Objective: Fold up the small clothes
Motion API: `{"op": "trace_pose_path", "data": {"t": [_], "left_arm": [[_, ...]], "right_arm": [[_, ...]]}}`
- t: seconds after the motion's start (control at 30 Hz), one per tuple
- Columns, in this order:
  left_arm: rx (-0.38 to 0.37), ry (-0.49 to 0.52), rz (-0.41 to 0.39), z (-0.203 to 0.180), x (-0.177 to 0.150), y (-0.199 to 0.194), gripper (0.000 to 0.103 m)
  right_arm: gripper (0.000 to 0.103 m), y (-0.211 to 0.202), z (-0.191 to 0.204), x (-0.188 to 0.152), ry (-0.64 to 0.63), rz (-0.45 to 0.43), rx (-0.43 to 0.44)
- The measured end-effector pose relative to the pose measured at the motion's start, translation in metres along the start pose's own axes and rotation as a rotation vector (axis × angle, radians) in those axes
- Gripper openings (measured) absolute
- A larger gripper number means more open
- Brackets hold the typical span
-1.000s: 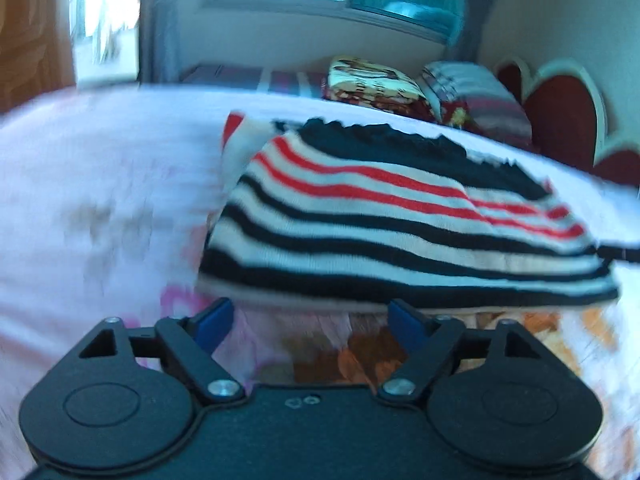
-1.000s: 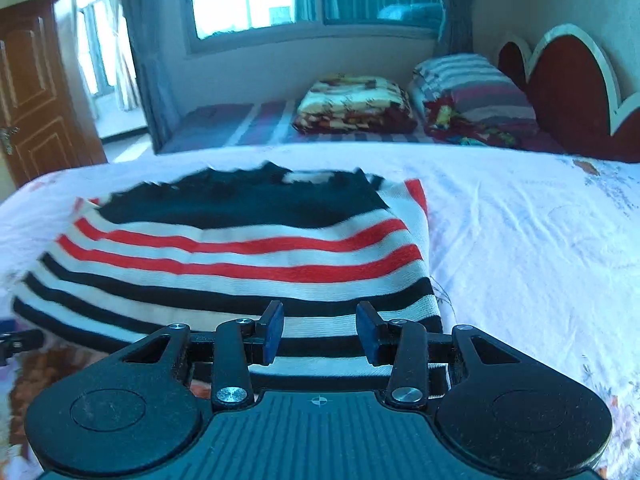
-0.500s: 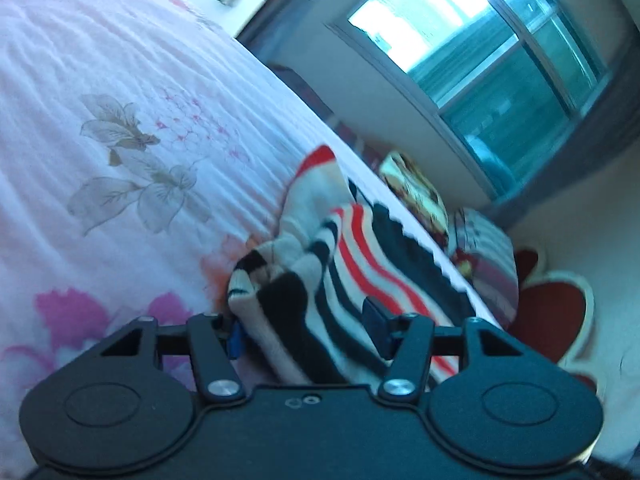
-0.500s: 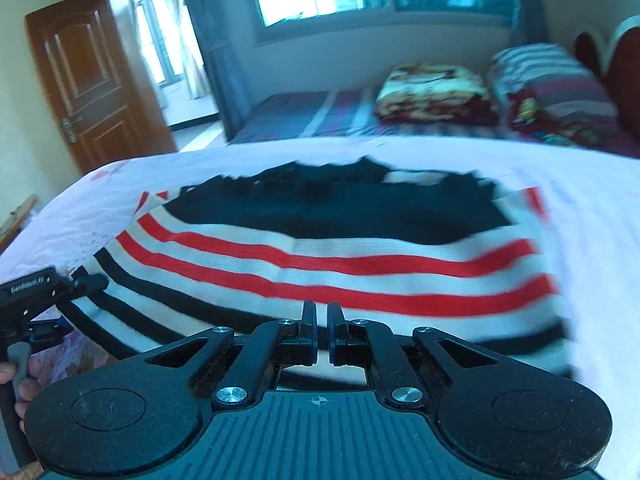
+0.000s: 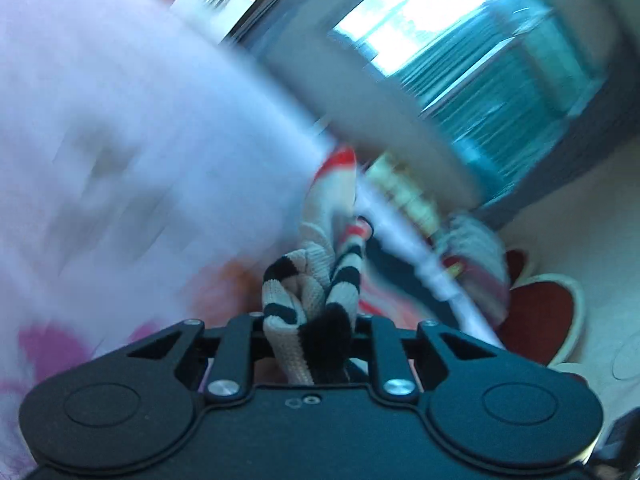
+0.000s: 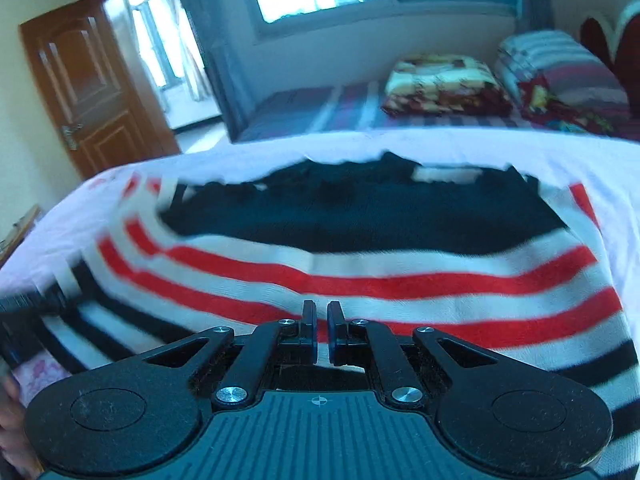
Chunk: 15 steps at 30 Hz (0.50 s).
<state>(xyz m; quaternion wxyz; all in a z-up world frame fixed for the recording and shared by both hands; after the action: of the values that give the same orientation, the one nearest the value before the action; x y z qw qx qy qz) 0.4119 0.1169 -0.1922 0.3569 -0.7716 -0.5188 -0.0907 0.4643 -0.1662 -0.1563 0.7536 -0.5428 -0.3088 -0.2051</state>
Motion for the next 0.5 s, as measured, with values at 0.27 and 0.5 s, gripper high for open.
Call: {"op": "trace_pose_path", "data": {"t": [0.27,0.5], "left_arm": [[-0.079,-0.072,0.007,0.007,0.008,0.004,0.019],[-0.135,-0.134,0.03,0.022,0.012,0.004,0.02]], "right_arm": [[0.006,0.003,0.01,0.008,0.003,0.022,-0.071],[0.006,0.013,0.016,-0.002,-0.024,0.024,-0.153]]}}
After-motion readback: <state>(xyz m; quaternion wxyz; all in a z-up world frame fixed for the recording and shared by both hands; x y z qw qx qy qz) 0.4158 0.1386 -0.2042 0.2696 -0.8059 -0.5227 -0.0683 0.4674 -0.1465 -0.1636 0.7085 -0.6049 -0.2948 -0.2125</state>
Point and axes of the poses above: each gripper's, at about its wrist camera, not at the fingertips, and y roughly the way its jaws point, z to its left, x to its top, the point moved 8 cm from there along y, roughly the way its jaws point, and after that the axes turned 7 degrees about -x, right-handed, at the moved point
